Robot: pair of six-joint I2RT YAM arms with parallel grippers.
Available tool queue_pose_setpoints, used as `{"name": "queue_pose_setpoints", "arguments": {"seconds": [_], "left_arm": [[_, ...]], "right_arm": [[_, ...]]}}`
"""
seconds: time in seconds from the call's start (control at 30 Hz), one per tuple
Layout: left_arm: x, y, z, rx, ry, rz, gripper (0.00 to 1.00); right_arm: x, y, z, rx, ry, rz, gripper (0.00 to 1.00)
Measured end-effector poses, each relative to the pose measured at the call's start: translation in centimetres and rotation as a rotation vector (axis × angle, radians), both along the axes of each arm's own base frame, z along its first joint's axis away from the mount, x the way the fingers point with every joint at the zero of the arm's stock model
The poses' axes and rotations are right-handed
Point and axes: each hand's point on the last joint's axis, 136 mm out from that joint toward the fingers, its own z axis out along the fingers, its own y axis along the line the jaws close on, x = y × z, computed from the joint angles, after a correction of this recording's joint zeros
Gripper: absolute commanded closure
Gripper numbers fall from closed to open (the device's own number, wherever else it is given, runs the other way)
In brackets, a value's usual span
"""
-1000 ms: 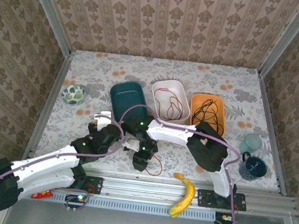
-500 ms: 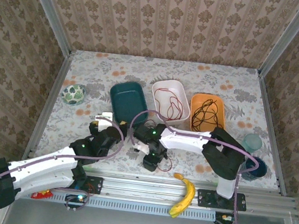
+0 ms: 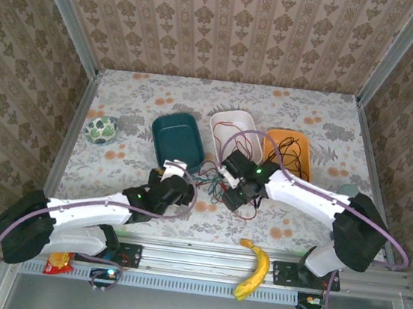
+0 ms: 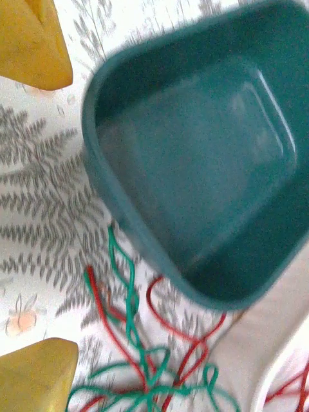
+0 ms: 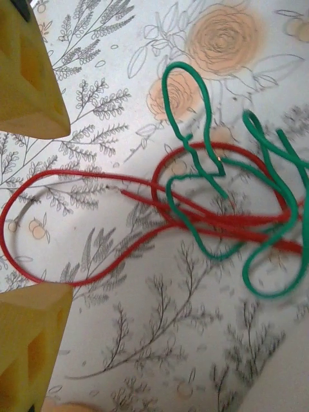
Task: Untangle the cables
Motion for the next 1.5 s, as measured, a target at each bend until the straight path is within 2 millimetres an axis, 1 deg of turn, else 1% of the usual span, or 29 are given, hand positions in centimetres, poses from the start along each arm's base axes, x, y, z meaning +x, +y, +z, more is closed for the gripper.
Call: {"name": "queue_pose_setpoints", "arguments": {"seconds": [0.03,0.1,0.23,0.37,0.43,0.47,0.57,0.6,0.67,0.73,0.77,0.83,0.93,1.0,1.03,1.1,1.23,1.27,1.3,1.37,1.43,1.5], "left_arm": [[0.0,-0.6,-0.1,-0.004,0.007,-0.022,0.0],[0.0,-1.9,-0.2,-0.003,0.021,-0.068,0.0],[0.1,-3.9,-0.5,0.003,0.041,-0.139,0.0],[0.4,-5.7,-0.8,0.01,0.054,-0.193,0.0],[0.5,-6.5,-1.0,0.013,0.059,-0.212,0.0],[0.6,-6.8,-1.2,0.015,0.062,-0.22,0.0],[0.8,-7.8,-1.7,0.026,0.072,-0.244,0.01],[0.9,-8.1,-1.9,0.027,0.074,-0.251,0.01],[1.0,-8.7,-2.2,0.029,0.079,-0.26,0.03],[1.3,-9.3,-2.8,0.038,0.084,-0.27,0.04],[1.4,-9.6,-3.1,0.043,0.088,-0.274,0.06],[1.6,-10.2,-3.7,0.056,0.096,-0.281,0.12],[1.9,-10.9,-4.8,0.075,0.109,-0.289,0.2],[1.9,-11.1,-5.7,0.087,0.122,-0.296,0.27],[1.9,-11.2,-6.1,0.09,0.128,-0.298,0.32],[1.9,-11.5,-6.5,0.088,0.133,-0.306,0.46],[1.9,-12.3,-6.8,0.072,0.132,-0.318,0.75],[1.9,-12.3,-6.9,0.071,0.133,-0.32,0.81],[1.9,-12.4,-7.0,0.073,0.132,-0.325,0.85],[1.9,-12.4,-7.1,0.071,0.131,-0.322,0.86],[1.9,-12.4,-7.1,0.072,0.131,-0.321,0.86],[1.9,-12.3,-7.1,0.072,0.13,-0.32,0.85]], "right_arm": [[0.1,-0.3,0.0,0.009,0.003,-0.016,0.4],[-0.4,-0.4,-0.7,0.022,0.041,-0.027,0.41],[-1.9,0.2,-2.6,0.044,0.134,-0.025,0.44],[-2.7,0.7,-4.6,0.052,0.211,-0.045,0.5],[-2.9,1.0,-5.1,0.067,0.233,-0.054,0.57],[-3.0,1.2,-5.3,0.076,0.242,-0.058,0.63],[-2.9,1.7,-5.6,0.107,0.262,-0.076,0.86],[-2.9,1.8,-5.7,0.121,0.266,-0.078,0.92],[-3.0,1.7,-6.0,0.142,0.284,-0.094,0.98],[-3.1,1.4,-5.9,0.175,0.298,-0.108,0.99],[-3.2,1.3,-5.5,0.2,0.304,-0.116,0.99],[-3.0,1.3,-3.9,0.277,0.296,-0.124,0.99],[-2.0,1.5,0.4,0.441,0.235,-0.137,0.97],[-0.7,1.3,3.9,0.563,0.167,-0.159,0.97],[-0.1,1.0,5.1,0.607,0.138,-0.177,0.97],[1.1,0.2,7.5,0.687,0.088,-0.221,0.98],[2.8,-1.1,10.9,0.786,0.015,-0.293,0.98],[3.2,-1.3,12.1,0.811,-0.01,-0.303,0.97],[3.6,-1.5,13.5,0.836,-0.041,-0.308,0.97],[4.3,-1.9,16.4,0.877,-0.106,-0.309,0.98],[4.8,-2.4,19.7,0.916,-0.19,-0.299,0.98],[5.3,-3.0,23.6,0.956,-0.298,-0.283,0.98]]}}
